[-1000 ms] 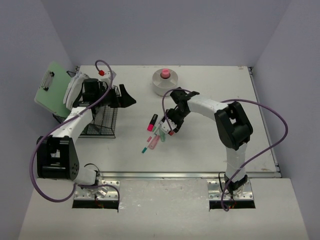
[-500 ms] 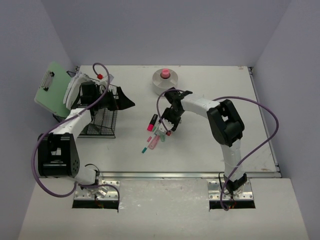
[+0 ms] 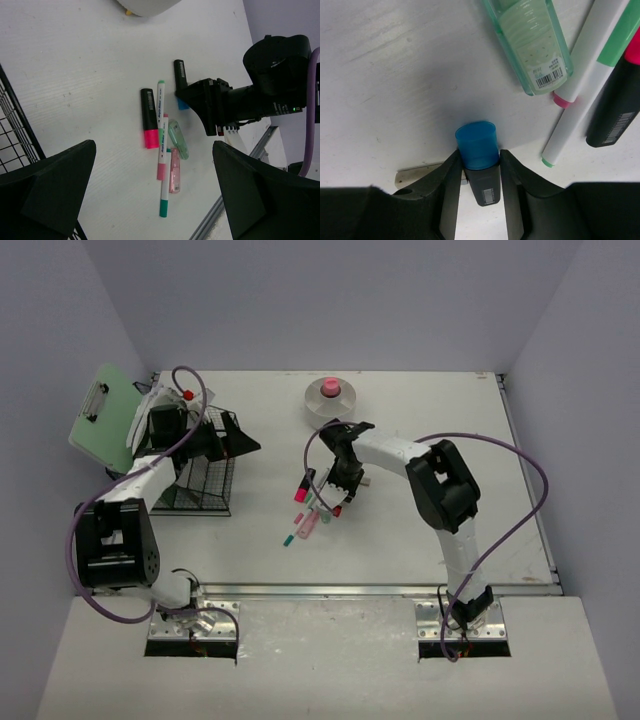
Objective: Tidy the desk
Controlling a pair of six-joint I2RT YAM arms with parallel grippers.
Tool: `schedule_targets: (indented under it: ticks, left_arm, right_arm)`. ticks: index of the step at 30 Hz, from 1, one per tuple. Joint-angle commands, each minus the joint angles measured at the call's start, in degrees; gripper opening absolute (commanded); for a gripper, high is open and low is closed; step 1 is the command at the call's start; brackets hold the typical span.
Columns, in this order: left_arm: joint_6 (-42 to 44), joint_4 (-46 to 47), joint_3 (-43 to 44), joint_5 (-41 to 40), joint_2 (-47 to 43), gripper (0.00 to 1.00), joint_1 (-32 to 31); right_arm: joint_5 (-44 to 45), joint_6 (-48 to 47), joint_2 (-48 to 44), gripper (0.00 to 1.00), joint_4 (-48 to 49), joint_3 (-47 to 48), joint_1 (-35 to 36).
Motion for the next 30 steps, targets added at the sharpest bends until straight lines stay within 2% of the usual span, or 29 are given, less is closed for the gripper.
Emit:
schedule_targets:
  ticks: [1, 5, 8, 14, 15, 16, 17, 19, 28, 30]
  left_arm:
    - [-2.11, 2.89, 1.09, 4.10, 1.64, 1.00, 2.59]
    - [-3.53, 4.74, 1.41, 5.40, 3.00, 1.00, 2.93]
    - [-4.48, 5.18, 2.05, 6.11, 4.25, 1.00, 3.02]
    - [-1.43, 4.30, 2.62, 5.19, 2.39, 1.00, 3.02]
    - [-0.46, 4.04, 2.70, 4.21, 1.42, 1.00, 2.94]
    - [0.52, 4.04, 2.52, 2.61, -0.49, 1.00, 2.93]
    - [1.25, 4.04, 2.34, 1.94, -1.29, 1.00, 2.93]
    - [2.69, 4.04, 2.19, 0.15, -3.82, 1.00, 2.85]
    - [7.48, -0.74, 4.88, -4.49, -9.70, 1.00, 0.57]
    - [7.97, -0.89, 5.43, -5.97, -10.09, 1.00, -0.48]
  right_arm:
    - [0.81, -33.67, 0.75, 0.37, -3.17, -3.25, 1.47]
    - [1.28, -35.21, -2.50, 0.40, -2.17, -9.18, 2.77]
    - [1.55, -35.01, -2.90, 0.38, -2.53, -9.72, 3.96]
    - [-3.46, -29.54, -2.45, 0.15, -0.95, -6.55, 5.50]
    - [-4.69, -27.59, -2.54, 0.15, -0.77, -5.85, 5.68]
    - [-6.36, -23.53, -2.90, 0.06, -0.34, -4.98, 5.86]
    - [-7.88, -21.83, -3.32, 0.03, 0.15, -4.37, 5.94]
    - [-12.37, -15.06, -5.21, 0.00, 2.73, -3.45, 6.02]
    - [-20.38, 14.85, -11.86, 0.00, 6.82, -0.12, 5.26]
    - [-21.12, 18.61, -12.81, 0.00, 7.93, 0.13, 4.54]
